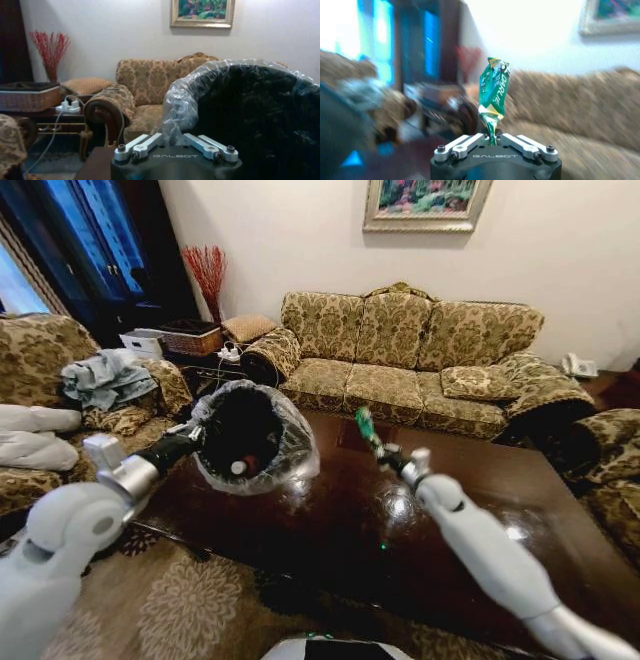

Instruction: Move to the front of the table and place the trash on the table into the trash bin.

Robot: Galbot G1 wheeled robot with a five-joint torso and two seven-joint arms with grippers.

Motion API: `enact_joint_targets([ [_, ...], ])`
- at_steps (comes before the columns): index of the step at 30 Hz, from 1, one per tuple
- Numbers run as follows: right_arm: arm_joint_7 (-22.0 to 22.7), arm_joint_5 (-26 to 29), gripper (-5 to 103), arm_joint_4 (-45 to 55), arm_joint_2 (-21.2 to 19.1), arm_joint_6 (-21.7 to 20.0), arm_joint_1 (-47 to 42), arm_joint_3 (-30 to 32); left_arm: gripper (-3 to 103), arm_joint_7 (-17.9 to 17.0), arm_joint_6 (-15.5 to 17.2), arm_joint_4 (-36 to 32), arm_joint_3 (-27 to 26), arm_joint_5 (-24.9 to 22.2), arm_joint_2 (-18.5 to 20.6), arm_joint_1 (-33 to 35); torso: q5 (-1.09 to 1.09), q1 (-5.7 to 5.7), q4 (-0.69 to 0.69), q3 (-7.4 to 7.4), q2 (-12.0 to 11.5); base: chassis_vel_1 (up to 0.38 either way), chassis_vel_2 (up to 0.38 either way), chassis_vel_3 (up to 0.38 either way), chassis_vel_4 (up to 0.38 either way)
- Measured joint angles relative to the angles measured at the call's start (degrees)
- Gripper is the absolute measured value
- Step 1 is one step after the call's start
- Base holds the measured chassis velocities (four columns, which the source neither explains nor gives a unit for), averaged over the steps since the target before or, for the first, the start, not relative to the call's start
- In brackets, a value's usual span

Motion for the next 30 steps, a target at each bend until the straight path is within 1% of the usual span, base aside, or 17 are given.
enact_joint_targets([
  [2, 0.98, 6.96, 0, 5.06, -2.44, -0.7, 5.41, -2.13, 2, -0.26, -0.4, 2.34, 1.63, -0.91, 2.4, -2.07, -0.01, 0.0, 0.07, 0.0, 0.0, 0.0, 0.0, 0.0, 0.0],
  [3, 0.98, 6.96, 0, 5.06, -2.44, -0.7, 5.41, -2.13, 2, -0.26, -0.4, 2.34, 1.63, -0.91, 2.4, -2.07, -0.01, 0.0, 0.07, 0.0, 0.0, 0.0, 0.0, 0.0, 0.0],
  [5, 3.67, 14.78, 0, 11.77, -5.2, -0.91, 10.42, -4.74, 2, -0.45, -0.42, 4.76, 5.7, -2.23, 4.83, -6.85, -0.02, 0.0, 0.03, 0.0, 0.0, 0.0, 0.0, 0.0, 0.0],
  [6, 3.67, 14.78, 0, 11.77, -5.2, -0.91, 10.42, -4.74, 2, -0.45, -0.42, 4.76, 5.7, -2.23, 4.83, -6.85, -0.02, 0.0, 0.03, 0.0, 0.0, 0.0, 0.0, 0.0, 0.0],
  [9, 4.68, 20.71, 0, 17.37, -7.65, 0.49, 14.55, -7.7, 2, -0.3, -0.24, 8.17, 13.25, -2.74, 6.18, -15.37, 0.02, -0.01, -0.01, -0.01, 0.01, 0.0, 0.0, 0.0, 0.0],
  [10, 4.68, 20.71, 0, 17.37, -7.65, 0.49, 14.55, -7.7, 2, -0.3, -0.24, 8.17, 13.25, -2.74, 6.18, -15.37, 0.02, -0.01, -0.01, -0.01, 0.01, 0.0, 0.0, 0.0, 0.0],
  [13, 5.08, 23.96, 0, 21.06, -8.58, 1.18, 16.83, -9.13, 2, -0.23, -0.22, 11.93, 22.93, -2.52, 5.93, -24.14, 0.08, -0.01, -0.01, 0.0, 0.0, 0.0, 0.0, 0.0, 0.0],
  [14, 5.1, 24.96, 0, 22.16, -8.76, 1.12, 18.51, -10.2, 2, -0.1, -0.05, 14.0, 28.32, -2.17, 5.0, -28.62, -0.01, -0.01, -0.02, 0.0, 0.0, 0.0, 0.0, 0.0, 0.0],
  [15, 5.1, 24.96, 0, 22.16, -8.76, 1.12, 18.51, -10.2, 2, -0.1, -0.05, 14.0, 28.32, -2.17, 5.0, -28.62, -0.01, -0.01, -0.02, 0.0, 0.0, 0.0, 0.0, 0.0, 0.0],
  [16, 5.1, 25.38, 0, 22.43, -8.76, 1.08, 19.65, -11.14, 2, -0.17, 0.09, 15.09, 30.95, -1.95, 4.38, -30.89, -0.03, -0.01, -0.02, 0.0, 0.0, 0.0, 0.0, 0.0, 0.0],
  [17, 5.45, 25.89, 0, 22.21, -8.13, 1.07, 22.93, -13.85, 2, -0.41, 0.35, 17.11, 36.14, -1.43, 2.95, -35.86, 0.0, -0.01, -0.01, 0.0, 0.0, 0.0, 0.0, 0.0, 0.0],
  [18, 5.45, 25.89, 0, 22.21, -8.13, 1.07, 22.93, -13.85, 2, -0.41, 0.35, 17.11, 36.14, -1.43, 2.95, -35.86, 0.0, -0.01, -0.01, 0.0, 0.0, 0.0, 0.0, 0.0, 0.0],
  [22, 6.64, 25.81, 0, 18.17, -3.89, 1.69, 31.71, -21.91, 2, -0.91, 1.13, 20.33, 45.98, -1.18, -0.16, -45.12, 0.05, 0.0, -0.01, 0.01, 0.0, 0.0, 0.0, 0.0, 0.0],
  [23, 6.64, 25.81, 0, 18.17, -3.89, 1.69, 31.71, -21.91, 2, -0.91, 1.13, 20.33, 45.98, -1.18, -0.16, -45.12, 0.05, 0.0, -0.01, 0.01, 0.0, 0.0, 0.0, 0.0, 0.0],
  [26, 6.77, 24.42, 0, 15.21, -0.12, 1.9, 36.14, -27.61, 2, -0.91, 1.37, 23.06, 51.11, -1.14, -1.47, -49.77, 0.01, 0.01, 0.01, 0.01, 0.0, 0.0, 0.0, 0.0, 0.0],
  [27, 6.77, 24.42, 0, 15.21, -0.12, 1.9, 36.14, -27.61, 2, -0.91, 1.37, 23.06, 51.11, -1.14, -1.47, -49.77, 0.01, 0.01, 0.01, 0.01, 0.0, 0.0, 0.0, 0.0, 0.0],
  [30, 6.65, 22.52, 0, 13.01, 2.57, 2.21, 36.15, -30.16, 2, -0.6, 1.38, 24.32, 52.57, -0.79, -2.4, -51.07, 0.0, 0.0, 0.04, 0.0, 0.0, 0.0, 0.0, 0.0, 0.0],
])
